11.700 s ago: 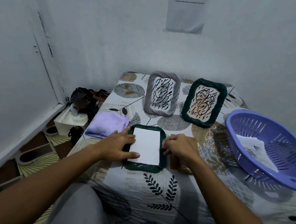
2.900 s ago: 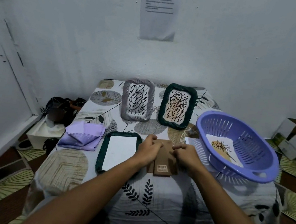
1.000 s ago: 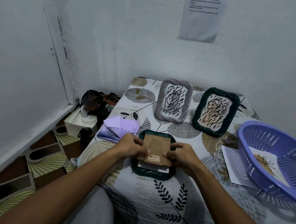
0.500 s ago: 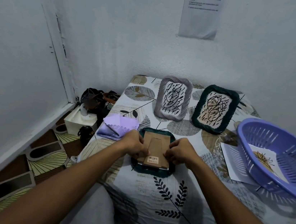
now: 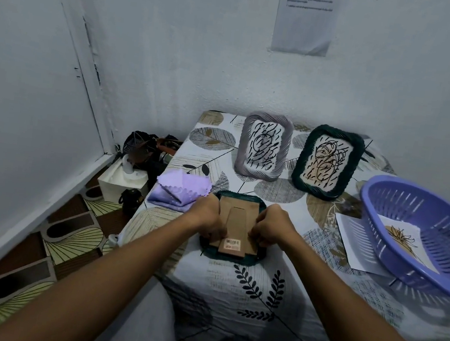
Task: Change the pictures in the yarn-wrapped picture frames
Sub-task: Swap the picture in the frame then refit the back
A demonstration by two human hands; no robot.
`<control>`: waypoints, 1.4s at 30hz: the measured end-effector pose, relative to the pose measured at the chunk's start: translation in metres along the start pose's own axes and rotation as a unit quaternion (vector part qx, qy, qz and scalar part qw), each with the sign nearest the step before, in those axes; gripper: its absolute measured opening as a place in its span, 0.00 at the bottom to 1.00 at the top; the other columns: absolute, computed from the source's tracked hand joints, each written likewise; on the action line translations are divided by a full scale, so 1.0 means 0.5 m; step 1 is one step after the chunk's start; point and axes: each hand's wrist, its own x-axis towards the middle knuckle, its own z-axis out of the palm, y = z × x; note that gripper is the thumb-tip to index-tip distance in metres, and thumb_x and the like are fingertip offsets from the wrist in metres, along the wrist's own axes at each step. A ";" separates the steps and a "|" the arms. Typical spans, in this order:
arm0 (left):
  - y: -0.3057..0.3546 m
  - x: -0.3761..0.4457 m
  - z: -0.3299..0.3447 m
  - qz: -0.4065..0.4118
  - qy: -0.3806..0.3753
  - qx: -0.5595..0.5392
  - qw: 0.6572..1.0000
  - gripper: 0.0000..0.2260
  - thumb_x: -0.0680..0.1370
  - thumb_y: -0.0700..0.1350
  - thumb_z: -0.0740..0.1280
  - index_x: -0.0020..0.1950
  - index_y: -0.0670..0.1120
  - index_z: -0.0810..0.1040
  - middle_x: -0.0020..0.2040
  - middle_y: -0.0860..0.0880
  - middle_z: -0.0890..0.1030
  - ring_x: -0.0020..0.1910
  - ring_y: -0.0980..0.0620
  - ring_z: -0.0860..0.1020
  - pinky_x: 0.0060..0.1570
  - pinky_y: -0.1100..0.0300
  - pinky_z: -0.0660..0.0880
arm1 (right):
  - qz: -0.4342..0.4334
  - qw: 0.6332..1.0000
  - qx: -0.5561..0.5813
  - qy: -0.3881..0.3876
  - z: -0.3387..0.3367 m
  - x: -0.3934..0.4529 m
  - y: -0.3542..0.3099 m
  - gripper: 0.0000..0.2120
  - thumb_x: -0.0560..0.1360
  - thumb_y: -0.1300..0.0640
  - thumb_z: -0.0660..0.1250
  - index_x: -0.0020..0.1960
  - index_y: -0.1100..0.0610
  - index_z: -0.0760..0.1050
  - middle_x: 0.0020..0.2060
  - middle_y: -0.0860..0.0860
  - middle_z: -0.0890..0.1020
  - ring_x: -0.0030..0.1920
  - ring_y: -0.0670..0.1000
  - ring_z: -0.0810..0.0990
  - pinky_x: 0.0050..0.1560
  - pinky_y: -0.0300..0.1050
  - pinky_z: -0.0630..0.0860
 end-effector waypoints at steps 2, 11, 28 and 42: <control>-0.002 0.001 -0.001 0.016 0.019 0.042 0.999 0.16 0.64 0.47 0.80 0.42 0.41 0.79 0.40 0.45 0.80 0.37 0.46 0.79 0.33 0.59 0.75 | -0.002 1.000 -0.005 0.003 0.000 0.002 -0.001 0.12 0.67 0.68 0.75 0.49 0.68 0.78 0.40 0.62 0.83 0.37 0.59 0.85 0.39 0.56 0.83; -0.032 0.006 -0.020 0.059 0.051 -0.004 0.997 0.17 0.68 0.48 0.77 0.52 0.41 0.81 0.47 0.46 0.81 0.46 0.48 0.78 0.46 0.56 0.77 | -0.029 0.997 -0.013 0.065 -0.010 0.008 0.018 0.05 0.69 0.62 0.71 0.44 0.64 0.80 0.40 0.58 0.82 0.37 0.56 0.82 0.38 0.53 0.82; -0.046 0.015 0.038 0.091 0.125 -0.018 0.988 0.07 0.74 0.41 0.69 0.42 0.39 0.85 0.39 0.43 0.85 0.35 0.51 0.80 0.37 0.62 0.74 | 0.013 0.992 0.108 0.058 -0.054 -0.006 0.099 0.09 0.72 0.65 0.68 0.42 0.73 0.78 0.33 0.62 0.78 0.33 0.59 0.79 0.37 0.56 0.81; -0.019 0.148 -0.041 0.250 0.091 0.172 0.949 0.11 0.74 0.40 0.69 0.56 0.44 0.83 0.52 0.44 0.83 0.49 0.48 0.79 0.48 0.58 0.74 | -0.175 0.973 -0.146 0.032 -0.113 0.103 0.066 0.10 0.75 0.63 0.69 0.55 0.57 0.81 0.54 0.53 0.83 0.50 0.47 0.77 0.49 0.41 0.72</control>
